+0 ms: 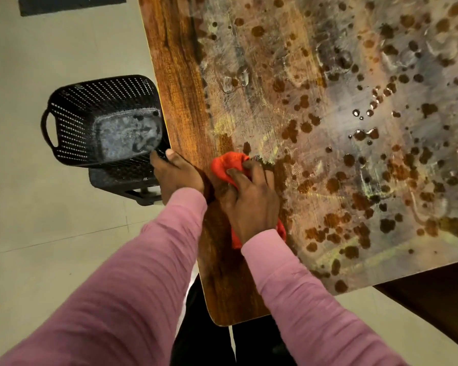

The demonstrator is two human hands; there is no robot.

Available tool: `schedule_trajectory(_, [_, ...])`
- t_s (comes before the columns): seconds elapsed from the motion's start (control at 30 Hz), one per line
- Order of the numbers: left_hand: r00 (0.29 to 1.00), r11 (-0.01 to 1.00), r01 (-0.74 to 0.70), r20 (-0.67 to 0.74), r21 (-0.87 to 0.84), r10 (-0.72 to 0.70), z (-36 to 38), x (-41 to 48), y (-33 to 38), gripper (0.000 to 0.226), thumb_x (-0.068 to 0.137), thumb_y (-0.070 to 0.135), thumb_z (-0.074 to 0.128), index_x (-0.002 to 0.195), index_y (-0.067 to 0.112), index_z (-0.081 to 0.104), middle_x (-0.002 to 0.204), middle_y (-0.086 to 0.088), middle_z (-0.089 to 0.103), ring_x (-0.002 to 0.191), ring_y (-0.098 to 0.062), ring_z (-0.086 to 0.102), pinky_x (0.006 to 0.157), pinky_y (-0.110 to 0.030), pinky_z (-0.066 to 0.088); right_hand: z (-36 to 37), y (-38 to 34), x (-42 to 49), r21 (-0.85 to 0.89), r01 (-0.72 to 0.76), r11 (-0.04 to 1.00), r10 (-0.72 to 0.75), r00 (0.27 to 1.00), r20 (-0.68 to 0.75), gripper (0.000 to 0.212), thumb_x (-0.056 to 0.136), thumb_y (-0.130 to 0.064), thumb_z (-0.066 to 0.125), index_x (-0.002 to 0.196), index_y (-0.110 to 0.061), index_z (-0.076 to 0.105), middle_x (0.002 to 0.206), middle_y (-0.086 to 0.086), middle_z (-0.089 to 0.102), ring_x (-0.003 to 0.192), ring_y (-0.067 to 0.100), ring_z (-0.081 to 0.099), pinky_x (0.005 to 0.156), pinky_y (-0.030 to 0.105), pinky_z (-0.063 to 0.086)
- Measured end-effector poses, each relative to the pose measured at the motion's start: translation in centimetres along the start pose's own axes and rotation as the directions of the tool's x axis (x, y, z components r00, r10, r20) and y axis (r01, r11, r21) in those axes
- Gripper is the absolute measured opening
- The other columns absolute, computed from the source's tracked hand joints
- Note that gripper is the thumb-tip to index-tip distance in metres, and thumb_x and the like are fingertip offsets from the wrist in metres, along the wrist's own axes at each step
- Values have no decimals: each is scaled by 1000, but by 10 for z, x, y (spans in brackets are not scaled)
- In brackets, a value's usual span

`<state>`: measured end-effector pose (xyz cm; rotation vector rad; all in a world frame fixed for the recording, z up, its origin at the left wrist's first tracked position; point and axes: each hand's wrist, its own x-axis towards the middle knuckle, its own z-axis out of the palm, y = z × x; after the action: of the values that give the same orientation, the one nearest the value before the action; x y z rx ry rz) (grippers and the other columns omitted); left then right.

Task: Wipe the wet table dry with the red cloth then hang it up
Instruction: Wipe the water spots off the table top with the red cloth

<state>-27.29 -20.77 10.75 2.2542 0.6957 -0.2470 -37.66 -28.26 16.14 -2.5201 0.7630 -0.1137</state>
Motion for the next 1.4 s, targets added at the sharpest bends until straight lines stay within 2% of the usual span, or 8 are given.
schedule_trajectory(0.07, [999, 999, 34, -28, 20, -33, 6, 11, 3, 52, 102, 46, 21, 146, 21, 29, 140, -14, 51, 118, -37, 54, 90, -41, 41, -7, 12, 6, -31, -10, 999, 10, 1000, -8, 26, 83, -21, 59, 107, -21, 71, 119, 6, 58, 100, 29, 50, 68, 35, 45])
schedule_trajectory(0.27, [997, 994, 32, -71, 108, -25, 10, 12, -1, 51, 100, 49, 17, 139, 22, 35, 128, -13, 60, 108, -38, 59, 75, -39, 32, -13, 23, 33, 1, -345, 938, 342, 930, -135, 30, 85, -18, 59, 114, -22, 68, 123, 4, 52, 112, 26, 47, 90, 37, 44])
schedule_trajectory(0.53, [997, 995, 30, -77, 98, -23, 9, 10, 2, 46, 101, 43, 21, 137, 21, 41, 127, -13, 59, 112, -35, 56, 76, -36, 29, 0, -7, 28, 43, 93, 995, -96, 993, 74, 33, 81, -32, 49, 100, -20, 73, 116, 5, 58, 100, 32, 53, 65, 39, 52])
schedule_trajectory(0.6, [997, 995, 22, -72, 101, -14, 8, 9, 3, 46, 102, 43, 21, 137, 20, 41, 128, -13, 59, 112, -35, 56, 76, -36, 31, -6, 7, 37, 6, 54, 999, -54, 997, 61, 29, 82, -24, 54, 106, -23, 71, 120, 4, 57, 105, 31, 51, 71, 39, 51])
schedule_trajectory(0.77, [997, 995, -14, -68, 102, 21, 7, 8, 4, 47, 102, 40, 22, 137, 17, 43, 132, -13, 56, 115, -36, 53, 86, -40, 39, -7, 12, 68, -4, -316, 949, 311, 936, -165, 29, 82, -16, 60, 107, -26, 70, 118, 3, 56, 102, 28, 53, 81, 32, 42])
schedule_trajectory(1.03, [999, 997, 16, -42, 70, -13, 7, 15, 1, 46, 101, 40, 27, 133, 13, 46, 130, -18, 55, 117, -39, 51, 90, -44, 38, 14, -26, 55, 12, 92, 996, -93, 992, 90, 25, 84, -21, 59, 106, -24, 70, 118, 5, 56, 102, 30, 50, 66, 39, 49])
schedule_trajectory(1.23, [995, 996, -16, -99, 89, 25, 8, 9, 2, 46, 101, 40, 26, 133, 16, 47, 128, -16, 57, 114, -39, 52, 88, -44, 40, -4, 5, 101, -14, -313, 950, 307, 939, -153, 28, 82, -16, 61, 107, -24, 70, 114, 4, 54, 102, 27, 53, 75, 29, 36])
schedule_trajectory(1.4, [996, 995, 10, -92, 102, -1, 10, 12, 1, 44, 100, 40, 26, 133, 19, 47, 129, -15, 56, 115, -39, 52, 88, -46, 40, 7, -22, 93, 22, -218, 976, 219, 972, -83, 31, 80, -25, 55, 107, -24, 69, 117, 6, 52, 102, 29, 51, 71, 34, 45])
